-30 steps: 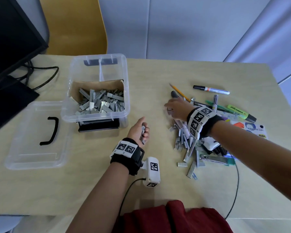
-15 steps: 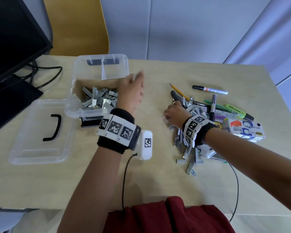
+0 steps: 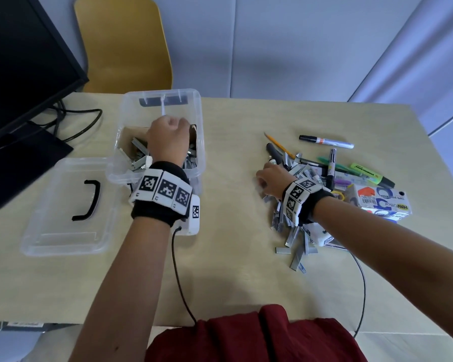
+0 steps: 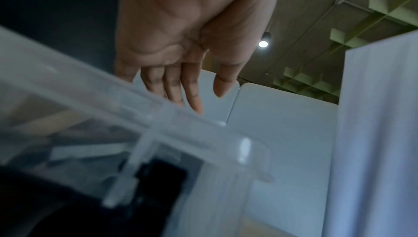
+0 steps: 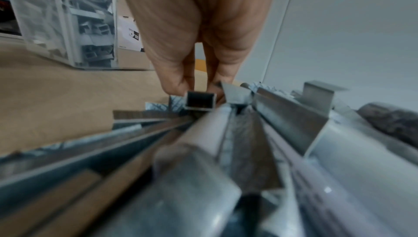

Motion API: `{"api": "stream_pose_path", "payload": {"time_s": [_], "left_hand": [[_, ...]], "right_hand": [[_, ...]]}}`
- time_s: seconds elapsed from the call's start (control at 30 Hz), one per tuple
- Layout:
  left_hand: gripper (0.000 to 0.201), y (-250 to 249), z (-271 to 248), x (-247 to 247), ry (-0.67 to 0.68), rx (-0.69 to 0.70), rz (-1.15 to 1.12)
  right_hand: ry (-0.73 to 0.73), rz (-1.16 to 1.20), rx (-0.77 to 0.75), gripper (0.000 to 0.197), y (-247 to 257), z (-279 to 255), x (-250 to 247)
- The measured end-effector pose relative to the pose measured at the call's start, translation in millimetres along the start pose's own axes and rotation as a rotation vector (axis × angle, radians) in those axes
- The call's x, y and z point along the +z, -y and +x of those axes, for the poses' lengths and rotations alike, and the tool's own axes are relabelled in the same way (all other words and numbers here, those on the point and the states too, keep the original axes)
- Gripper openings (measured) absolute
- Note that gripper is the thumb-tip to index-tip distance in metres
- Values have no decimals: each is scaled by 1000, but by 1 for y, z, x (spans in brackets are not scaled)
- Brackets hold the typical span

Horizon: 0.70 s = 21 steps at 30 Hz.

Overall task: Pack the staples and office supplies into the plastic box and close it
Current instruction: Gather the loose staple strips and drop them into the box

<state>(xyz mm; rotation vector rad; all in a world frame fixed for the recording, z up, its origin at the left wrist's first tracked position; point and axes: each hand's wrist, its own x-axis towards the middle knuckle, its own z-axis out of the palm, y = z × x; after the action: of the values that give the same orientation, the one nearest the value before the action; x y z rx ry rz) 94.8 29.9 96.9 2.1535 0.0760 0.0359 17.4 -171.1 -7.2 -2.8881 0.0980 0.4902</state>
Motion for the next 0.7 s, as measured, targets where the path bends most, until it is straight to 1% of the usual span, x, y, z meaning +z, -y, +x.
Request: {"api": "stream_pose_path", "payload": {"time_s": [0.07,0.1,0.17,0.2,0.23,0.27,0.33,0.4,0.43,0.5,0.53,0.57,0.63,0.7], "left_hand": [[17,-11,-13,3,-69,116,-71],[15,-17,-20,6,-57,179,-152],[17,-24,-31,13,29,260,-331],[19,-25,-34,18,94,262,-413],[21,-23,-37,24,168,228,-473],[23,-20,-40,32,255,171,-509],[23,-9,-49,49,408,13,-501],[20,8,-60,66,486,-199,-501],[23,16,-64,73,528,-335,-542],[33,27,-73,83,634,-647,-707],[37,31,-75,86,673,-779,-800],[40,35,-77,90,689,-870,-867],[41,41,-80,98,675,-951,-921],[40,44,-78,104,643,-958,-885]], "right_hand": [[9,4,-1,14,0,-3,-1],[14,6,2,15,0,-5,-1],[11,44,16,17,0,-9,-1],[-10,99,32,16,-1,-11,-2],[-44,172,52,15,-1,-14,-5],[-95,245,66,14,-1,-16,-9],[-201,353,79,14,1,-22,-20],[-272,426,55,15,7,-31,-35],[-294,458,28,14,11,-36,-42],[-277,494,-39,14,21,-46,-47],[-247,483,-69,16,25,-50,-46],[-213,458,-89,20,29,-52,-43],[-176,439,-99,26,28,-55,-39],[-172,481,-61,23,20,-56,-40]]}}
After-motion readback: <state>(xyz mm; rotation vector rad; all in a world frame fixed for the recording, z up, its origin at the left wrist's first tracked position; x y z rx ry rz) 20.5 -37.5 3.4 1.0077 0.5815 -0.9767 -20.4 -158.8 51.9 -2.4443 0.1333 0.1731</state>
